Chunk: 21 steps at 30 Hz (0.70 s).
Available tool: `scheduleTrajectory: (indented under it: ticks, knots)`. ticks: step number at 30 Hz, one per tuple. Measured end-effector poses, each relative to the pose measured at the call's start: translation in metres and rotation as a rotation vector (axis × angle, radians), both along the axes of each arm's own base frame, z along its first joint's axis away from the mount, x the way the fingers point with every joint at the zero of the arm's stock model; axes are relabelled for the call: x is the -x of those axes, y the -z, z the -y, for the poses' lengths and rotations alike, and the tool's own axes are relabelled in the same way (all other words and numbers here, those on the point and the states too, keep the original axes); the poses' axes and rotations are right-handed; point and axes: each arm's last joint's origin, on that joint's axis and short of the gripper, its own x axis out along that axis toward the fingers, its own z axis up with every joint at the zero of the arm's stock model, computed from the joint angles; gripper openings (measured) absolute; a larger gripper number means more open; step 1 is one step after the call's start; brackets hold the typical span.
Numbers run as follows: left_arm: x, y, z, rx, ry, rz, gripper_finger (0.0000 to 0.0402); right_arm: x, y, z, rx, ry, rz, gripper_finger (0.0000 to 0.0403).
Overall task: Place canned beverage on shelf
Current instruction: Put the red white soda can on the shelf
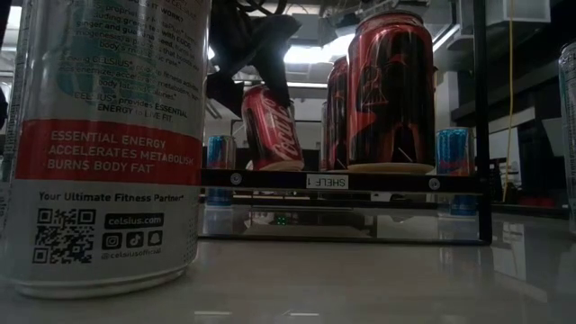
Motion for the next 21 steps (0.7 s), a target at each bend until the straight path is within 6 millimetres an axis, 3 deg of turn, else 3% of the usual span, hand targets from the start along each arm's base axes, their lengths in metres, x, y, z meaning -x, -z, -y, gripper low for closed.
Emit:
scheduleTrajectory:
  ticks: [7, 21]
  knots:
    - [0.0001, -0.0013, -0.0007, 0.016, -0.088, 0.028, 0.0348, 0.0000, 0.0000, 0.0000, 0.000, 0.000, 0.000, 0.0344]
    - [-0.0086, -0.0073, 0.0088, 0.009, -0.034, 0.128, 0.0345, 0.0000, 0.0001, 0.0000, 0.000, 0.000, -0.001, 0.0344]
